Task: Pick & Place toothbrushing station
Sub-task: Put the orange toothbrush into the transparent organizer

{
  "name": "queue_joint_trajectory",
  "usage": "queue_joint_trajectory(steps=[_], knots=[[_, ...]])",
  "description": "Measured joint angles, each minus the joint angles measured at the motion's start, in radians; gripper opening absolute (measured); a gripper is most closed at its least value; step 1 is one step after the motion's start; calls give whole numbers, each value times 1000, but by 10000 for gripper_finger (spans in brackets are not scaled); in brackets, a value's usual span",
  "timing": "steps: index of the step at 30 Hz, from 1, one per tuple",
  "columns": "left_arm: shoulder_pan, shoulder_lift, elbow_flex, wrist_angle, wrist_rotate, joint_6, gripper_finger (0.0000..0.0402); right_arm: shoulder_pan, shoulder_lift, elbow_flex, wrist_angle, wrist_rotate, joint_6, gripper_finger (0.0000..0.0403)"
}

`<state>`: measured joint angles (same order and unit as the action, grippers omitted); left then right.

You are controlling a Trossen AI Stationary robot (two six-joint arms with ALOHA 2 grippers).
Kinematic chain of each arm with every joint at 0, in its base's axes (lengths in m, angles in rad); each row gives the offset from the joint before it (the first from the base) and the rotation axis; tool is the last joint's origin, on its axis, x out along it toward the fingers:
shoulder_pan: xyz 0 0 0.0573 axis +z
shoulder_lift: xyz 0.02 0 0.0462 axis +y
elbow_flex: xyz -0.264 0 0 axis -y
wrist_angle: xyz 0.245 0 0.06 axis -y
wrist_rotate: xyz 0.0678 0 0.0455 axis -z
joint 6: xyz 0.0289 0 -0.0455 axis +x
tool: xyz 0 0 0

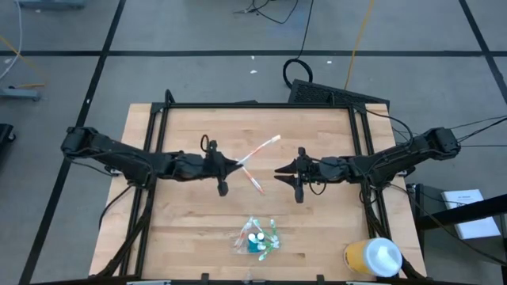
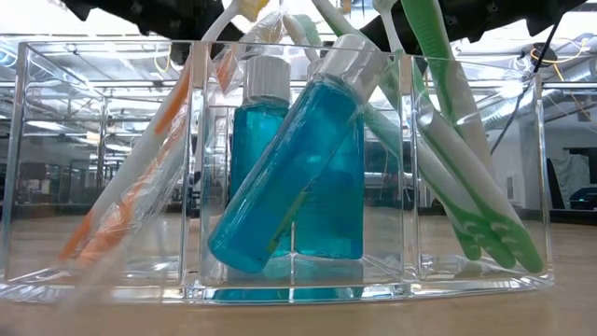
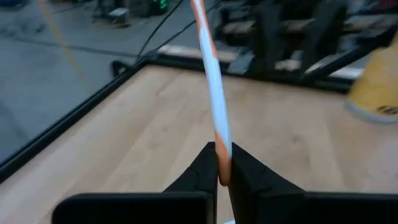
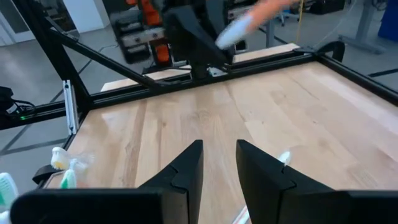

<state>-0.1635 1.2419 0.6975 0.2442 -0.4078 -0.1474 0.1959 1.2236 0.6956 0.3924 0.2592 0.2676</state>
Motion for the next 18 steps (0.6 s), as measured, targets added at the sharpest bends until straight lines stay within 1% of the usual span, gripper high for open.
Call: queue_joint_trajectory(steps=[3, 6, 8, 10, 14, 18], knots=[[-11, 22, 0, 72, 31, 12, 14, 0, 3, 0, 19, 1, -22, 89], [-23, 48, -2, 107, 35, 17, 14, 0, 14, 0, 64, 1, -64, 89], [-29, 75, 0, 177, 42, 34, 14, 0, 21, 0, 74, 1, -89, 89], [-37, 88, -2, 198, 59, 50, 14, -1, 33, 0, 75, 1, -98, 89], [-38, 123, -7, 314, 127, 93, 14, -12, 52, 0, 89, 2, -98, 92], [-24, 150, -43, 474, 209, 100, 14, -24, 71, 0, 123, 1, -98, 109]])
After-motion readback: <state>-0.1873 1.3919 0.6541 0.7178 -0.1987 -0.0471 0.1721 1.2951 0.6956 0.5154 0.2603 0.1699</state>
